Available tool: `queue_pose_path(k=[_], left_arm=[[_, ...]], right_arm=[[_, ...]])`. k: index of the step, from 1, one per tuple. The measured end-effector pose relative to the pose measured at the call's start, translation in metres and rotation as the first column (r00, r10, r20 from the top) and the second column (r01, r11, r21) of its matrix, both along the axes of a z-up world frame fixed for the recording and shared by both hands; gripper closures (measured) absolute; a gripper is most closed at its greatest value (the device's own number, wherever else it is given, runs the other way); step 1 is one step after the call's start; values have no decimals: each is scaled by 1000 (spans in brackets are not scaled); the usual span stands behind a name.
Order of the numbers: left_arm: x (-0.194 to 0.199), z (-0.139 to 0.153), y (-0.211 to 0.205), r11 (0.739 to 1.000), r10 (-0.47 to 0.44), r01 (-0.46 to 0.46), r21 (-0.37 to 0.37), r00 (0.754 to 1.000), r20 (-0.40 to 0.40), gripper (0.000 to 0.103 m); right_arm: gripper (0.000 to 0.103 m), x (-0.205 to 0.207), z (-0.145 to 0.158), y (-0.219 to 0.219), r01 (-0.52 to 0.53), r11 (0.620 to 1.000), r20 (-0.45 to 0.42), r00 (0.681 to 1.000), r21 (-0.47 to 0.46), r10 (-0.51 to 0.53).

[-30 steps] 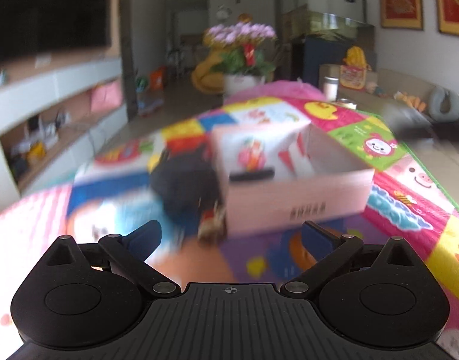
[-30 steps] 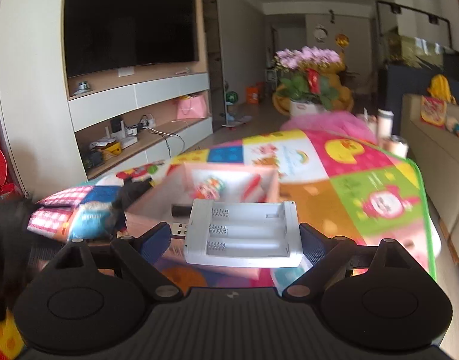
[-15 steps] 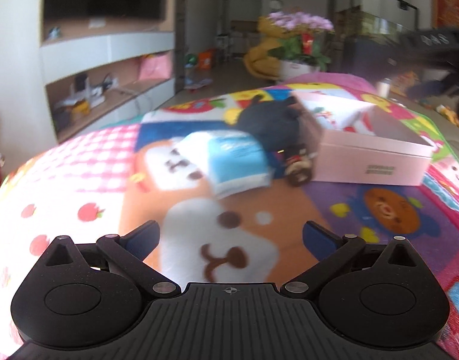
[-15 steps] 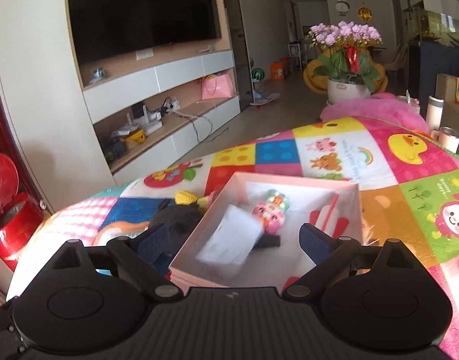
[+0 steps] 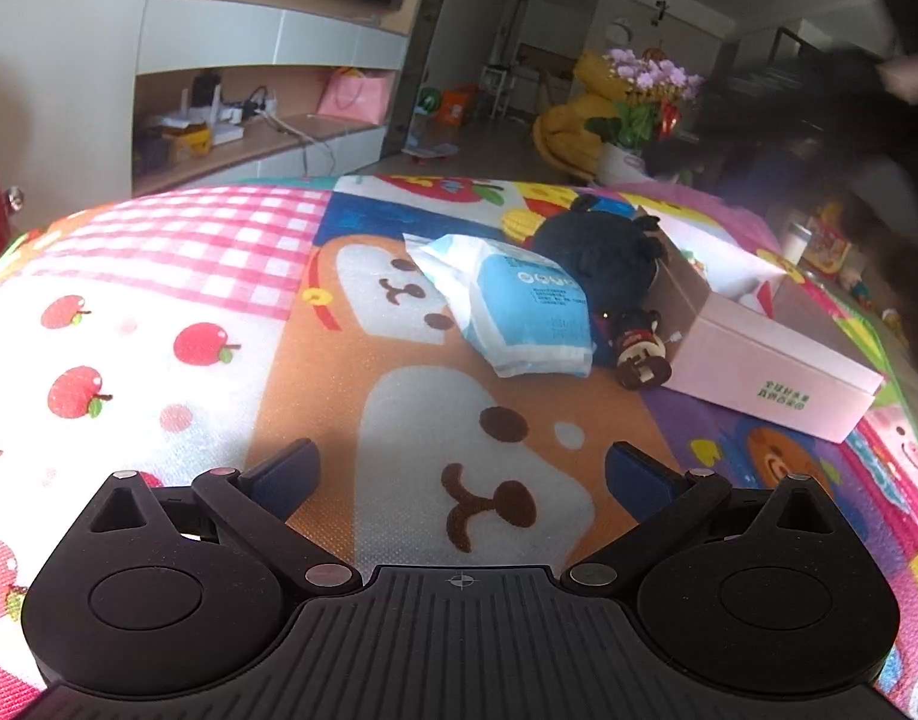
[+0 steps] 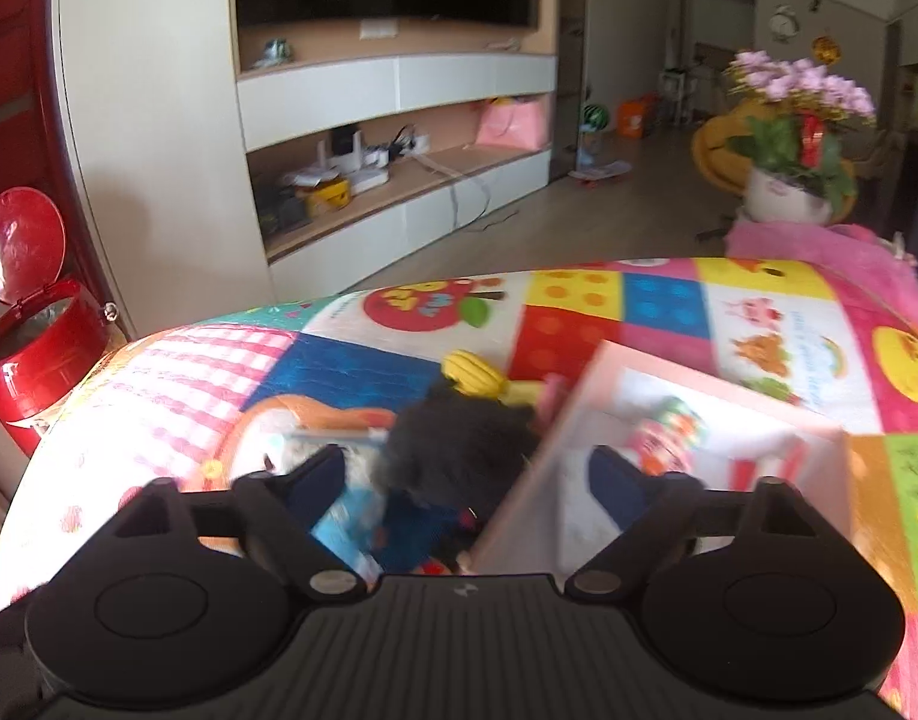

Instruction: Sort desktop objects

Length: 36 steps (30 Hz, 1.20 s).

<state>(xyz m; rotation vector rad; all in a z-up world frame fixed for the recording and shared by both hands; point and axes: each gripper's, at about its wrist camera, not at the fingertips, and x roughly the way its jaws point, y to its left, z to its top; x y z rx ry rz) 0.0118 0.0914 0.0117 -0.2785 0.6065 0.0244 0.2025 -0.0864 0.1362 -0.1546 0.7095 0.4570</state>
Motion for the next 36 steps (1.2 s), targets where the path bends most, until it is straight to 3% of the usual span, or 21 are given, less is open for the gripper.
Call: queue_pose_path(k=[2, 7, 10, 14, 19, 24, 29, 33, 36], left_arm=[[-1, 0, 1, 1000, 1, -1, -15, 1000, 6, 0], [-3, 0, 6, 999, 5, -4, -46, 1000, 18, 0], [-3, 0, 7, 998, 6, -5, -58, 1000, 22, 0], [-4, -1, 8, 998, 7, -5, -70, 1000, 26, 0], [-5, 0, 10, 996, 4, -1, -84, 1000, 30, 0], [-6, 2, 7, 995, -53, 54, -81, 998, 23, 0], [-15, 4, -6, 989, -146, 146, 1, 989, -20, 0], [-24, 4, -18, 980, -191, 194, 51, 980, -47, 0], [-26, 3, -27, 974, -216, 219, 56, 975, -59, 0]], right_arm=[[32, 32, 1, 16, 19, 1000, -36, 999, -17, -20], [34, 117, -29, 54, 87, 976, -112, 988, -200, -111], [34, 142, -55, 64, 118, 946, -112, 981, -302, -158], [45, 148, -67, 65, 87, 950, -184, 972, -300, -147], [57, 120, -72, 69, 16, 944, -229, 969, -328, -96], [57, 68, -68, 69, -120, 955, -308, 951, -271, 32], [57, 2, -64, 66, -256, 933, -334, 928, -254, 164], [57, -39, -56, 38, -260, 926, -261, 947, -275, 188], [57, -58, -45, 5, -206, 945, -217, 964, -252, 153]])
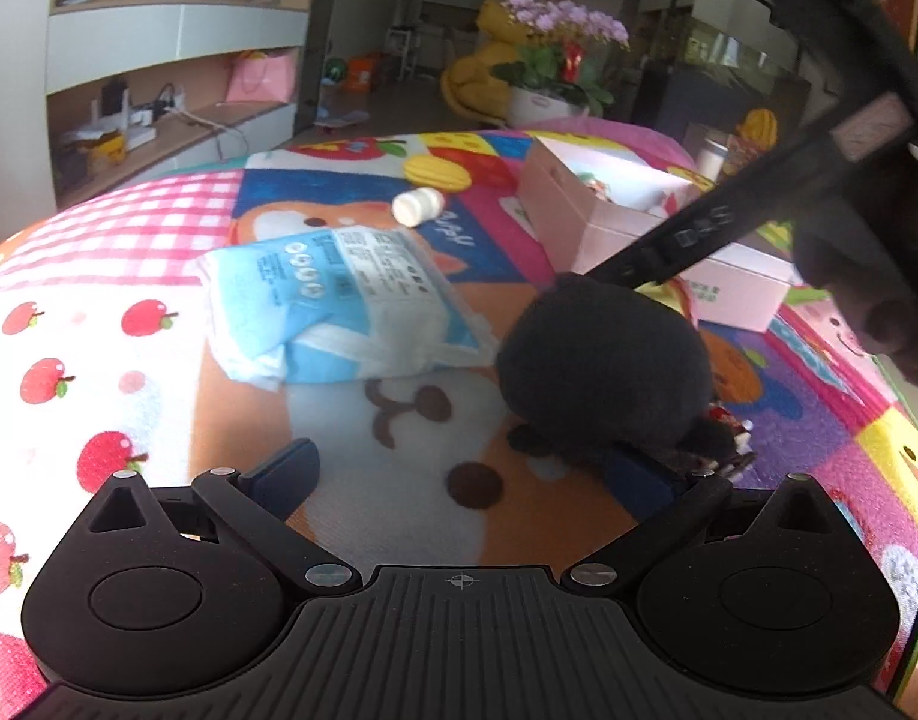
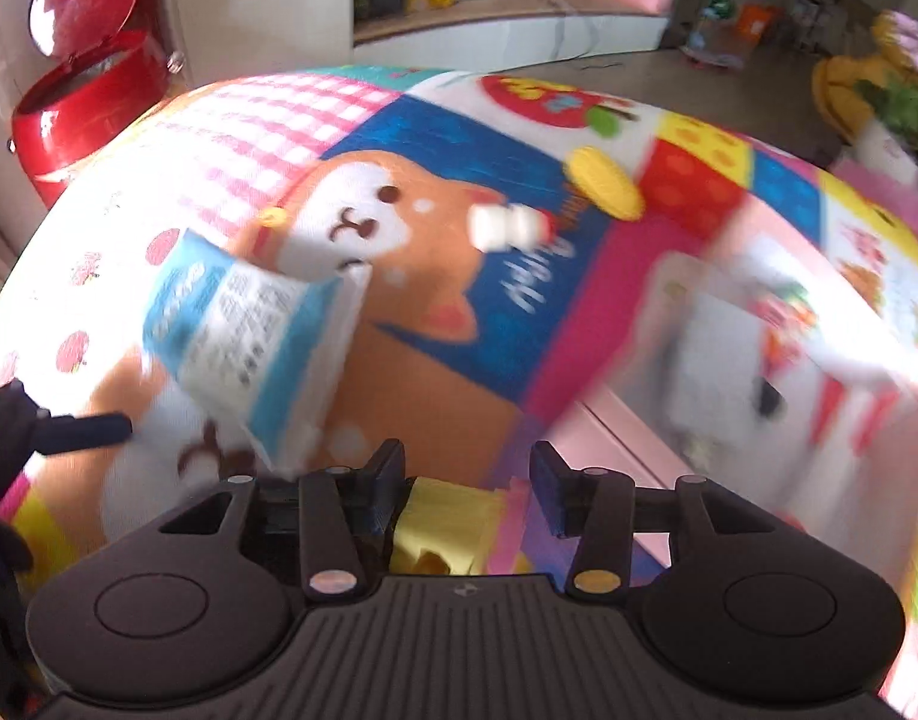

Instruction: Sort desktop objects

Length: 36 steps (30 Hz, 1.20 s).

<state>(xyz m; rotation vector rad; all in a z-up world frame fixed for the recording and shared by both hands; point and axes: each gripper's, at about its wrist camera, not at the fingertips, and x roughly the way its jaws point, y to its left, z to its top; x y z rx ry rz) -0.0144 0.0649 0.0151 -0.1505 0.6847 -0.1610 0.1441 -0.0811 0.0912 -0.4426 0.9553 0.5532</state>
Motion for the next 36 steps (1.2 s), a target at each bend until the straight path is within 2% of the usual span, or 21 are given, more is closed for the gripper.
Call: queue_pose_path(k=[3, 6, 8, 11, 14, 17, 21, 25, 29, 33, 36], left_arm=[[1, 1, -11, 1000, -17, 17, -1, 1000, -10, 0], [6, 1, -25, 999, -34, 34, 4, 999, -19, 0], [8, 3, -35, 998, -61, 61, 11, 998, -19, 0], [10, 9, -49, 997, -75, 75, 35, 997, -4, 0], [18, 14, -52, 996, -2, 1, 94, 1000, 9, 0], [22, 16, -44, 987, 81, -82, 135, 997, 17, 0], [27, 17, -22, 945, 246, -245, 216, 969, 23, 0], [25, 18, 1, 921, 340, -333, 204, 940, 0, 0], [18, 21, 9, 917, 358, -354, 187, 934, 9, 0], [7, 27, 5, 939, 315, -318, 130, 948, 45, 0], [2, 31, -4, 954, 265, -271, 125, 962, 61, 0]], right_arm=[[56, -23, 15, -37, 59, 997, 83, 994, 58, -64], [45, -46, 22, -74, 128, 988, 202, 969, 88, -143], [38, -59, 21, -95, 164, 980, 242, 952, 112, -187], [35, -73, 14, -119, 191, 963, 198, 953, 193, -228], [35, -88, 4, -134, 210, 941, 144, 956, 266, -255], [33, -103, -12, -136, 219, 929, 120, 957, 299, -264], [29, -126, -33, -129, 200, 941, 169, 953, 273, -251], [27, -132, -42, -135, 226, 929, 147, 949, 294, -277], [27, -128, -44, -137, 250, 924, 157, 940, 290, -304], [27, -128, -39, -132, 213, 931, 181, 945, 298, -274], [29, -130, -36, -124, 162, 930, 166, 960, 331, -227]])
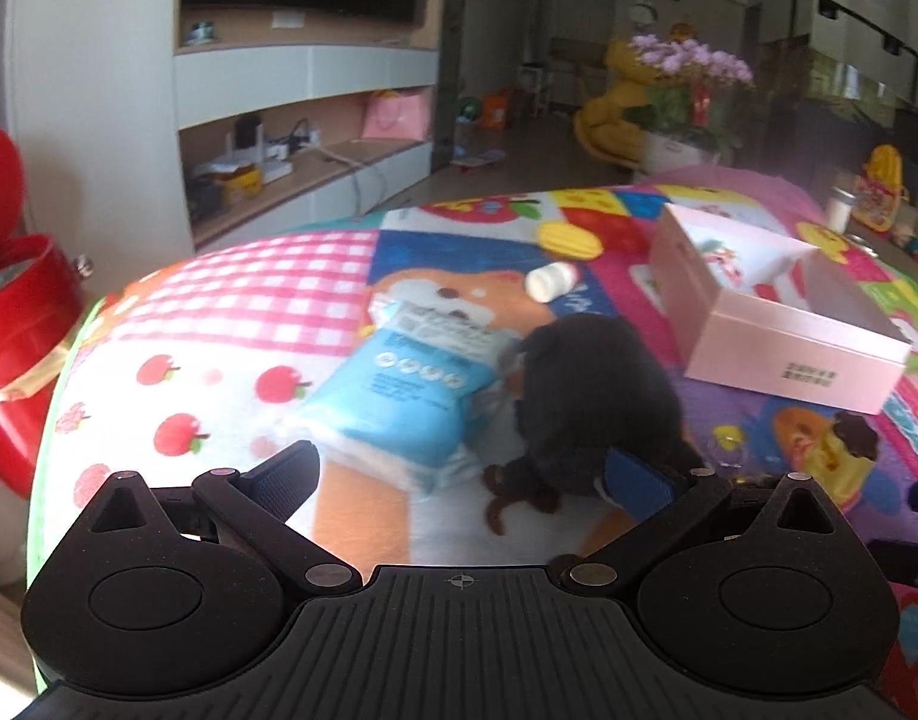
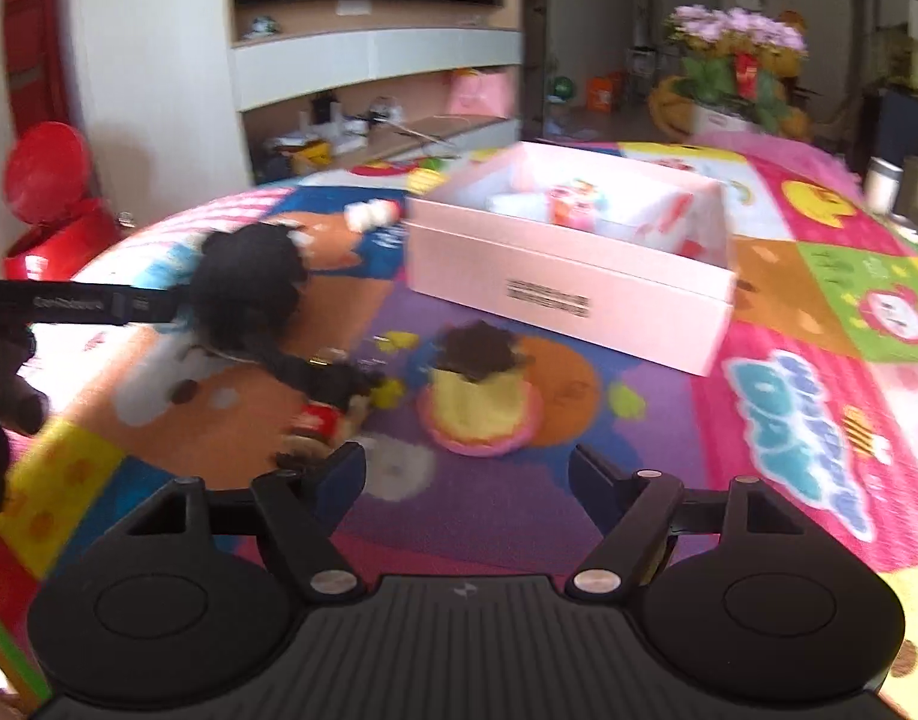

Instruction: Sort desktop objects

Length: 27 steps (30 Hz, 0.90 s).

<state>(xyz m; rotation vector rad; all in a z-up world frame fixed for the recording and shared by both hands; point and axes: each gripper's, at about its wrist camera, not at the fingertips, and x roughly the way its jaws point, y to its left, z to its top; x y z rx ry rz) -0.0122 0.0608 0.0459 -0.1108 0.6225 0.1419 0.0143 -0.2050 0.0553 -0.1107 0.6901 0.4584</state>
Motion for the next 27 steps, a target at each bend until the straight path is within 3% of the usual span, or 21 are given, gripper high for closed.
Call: queue_pose_path(k=[3, 8, 11, 15, 18, 24, 27], left_arm=[[0, 2, -9, 998, -57, 57, -8, 998, 3, 0], [2, -6, -33, 982, -186, 185, -44, 982, -16, 0], [2, -12, -58, 946, -319, 316, -71, 947, -30, 0], [2, -20, -95, 878, -478, 475, -59, 877, -52, 0], [7, -28, -114, 851, -526, 524, -38, 848, -72, 0], [25, -34, -126, 847, -531, 530, -37, 842, -92, 0], [23, -29, -130, 781, -623, 618, -86, 780, -57, 0]], right_arm=[[37, 1, 0, 10, 12, 999, 44, 999, -38, -10], [37, 20, -2, 7, 87, 995, 45, 995, -54, -84], [37, 23, -5, 3, 148, 982, 89, 986, -115, -139], [37, 28, -11, -17, 241, 960, 89, 969, -142, -230], [37, 30, -15, -37, 296, 947, 54, 955, -128, -291], [34, 27, -18, -63, 343, 936, 10, 939, -82, -344], [34, 26, -13, -68, 334, 942, 7, 942, -40, -334]])
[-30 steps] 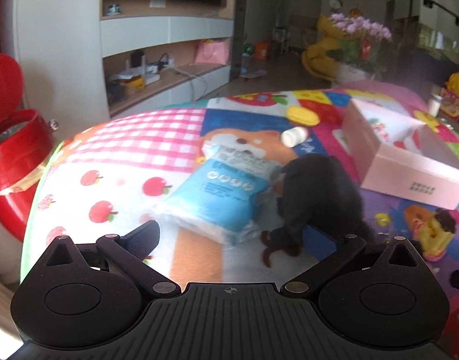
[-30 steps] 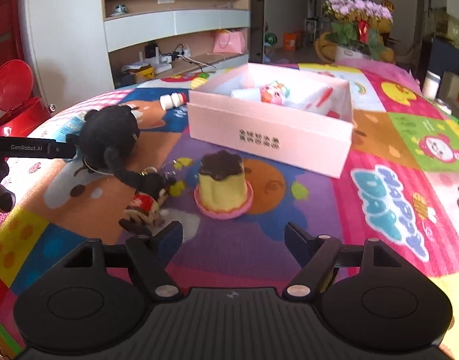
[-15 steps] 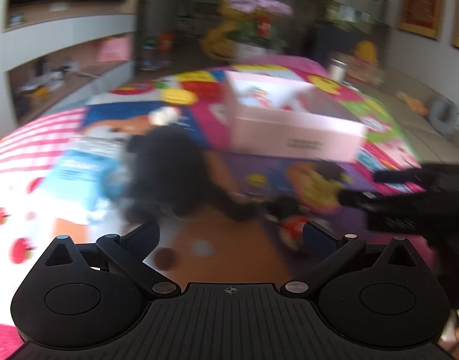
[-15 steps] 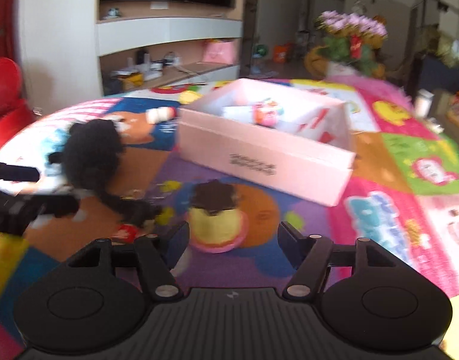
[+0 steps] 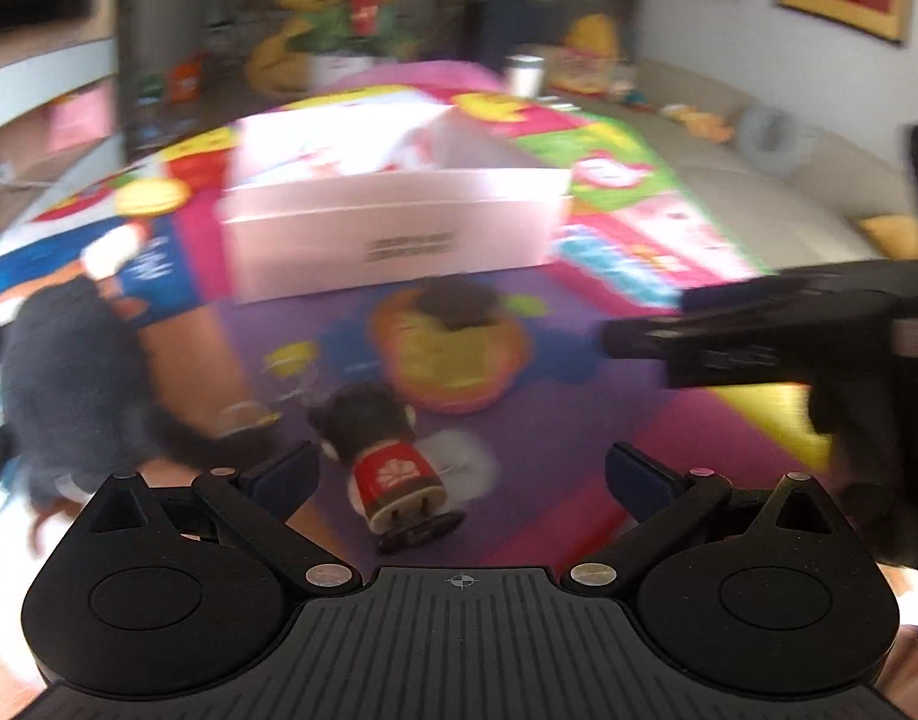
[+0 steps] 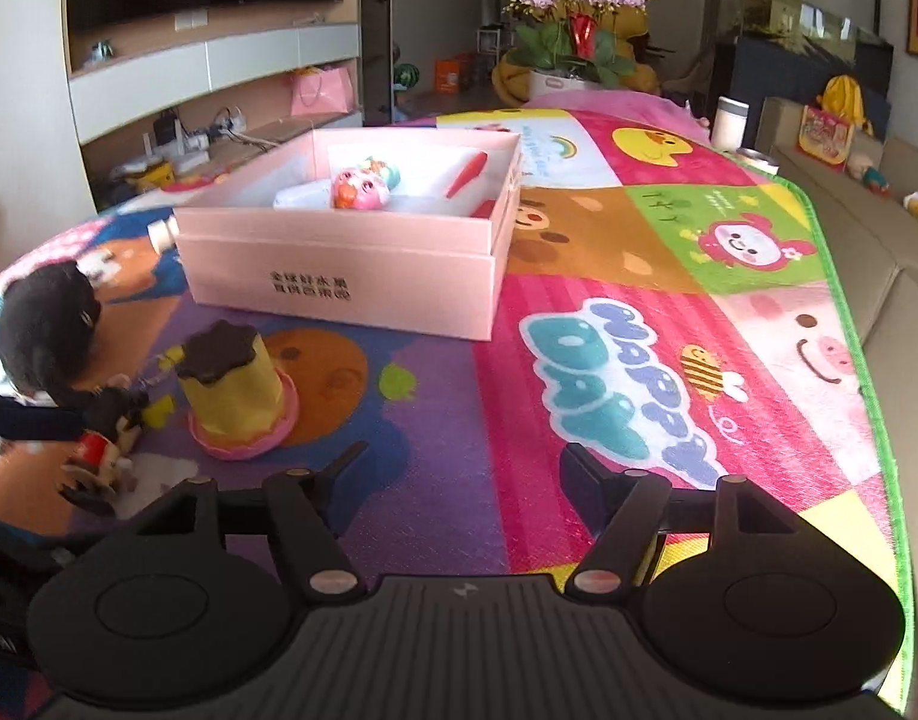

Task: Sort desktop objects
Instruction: 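Grasp the red keychain figure with the right tool and lift it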

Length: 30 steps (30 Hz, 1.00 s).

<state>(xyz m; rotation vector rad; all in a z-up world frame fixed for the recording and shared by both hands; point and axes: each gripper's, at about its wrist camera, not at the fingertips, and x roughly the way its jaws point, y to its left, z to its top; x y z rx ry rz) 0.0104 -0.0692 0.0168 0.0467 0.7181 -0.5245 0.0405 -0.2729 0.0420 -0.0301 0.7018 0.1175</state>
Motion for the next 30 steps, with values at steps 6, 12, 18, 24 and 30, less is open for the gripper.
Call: queue_pose_path(k=[6, 12, 18, 24, 30], left_arm=[[-16, 5, -1, 998, -64, 64, 12, 998, 24, 0], [-26, -4, 33, 987, 125, -124, 102, 992, 0, 0], [-39, -6, 75, 965, 253, -251, 79, 967, -15, 0], [-42, -6, 91, 953, 299, -298, 51, 954, -10, 0], [-46, -6, 88, 955, 293, -292, 40, 956, -1, 0]], right_arm=[[33, -2, 3, 5, -22, 999, 2, 1000, 31, 22], [33, -10, 9, 22, -133, 983, -26, 990, 127, 137], [33, -11, 21, 62, -259, 951, -23, 964, 169, 266], [34, 0, 10, 108, -332, 933, -52, 938, 139, 342], [71, -1, 1, 119, -342, 935, -85, 933, 95, 350]])
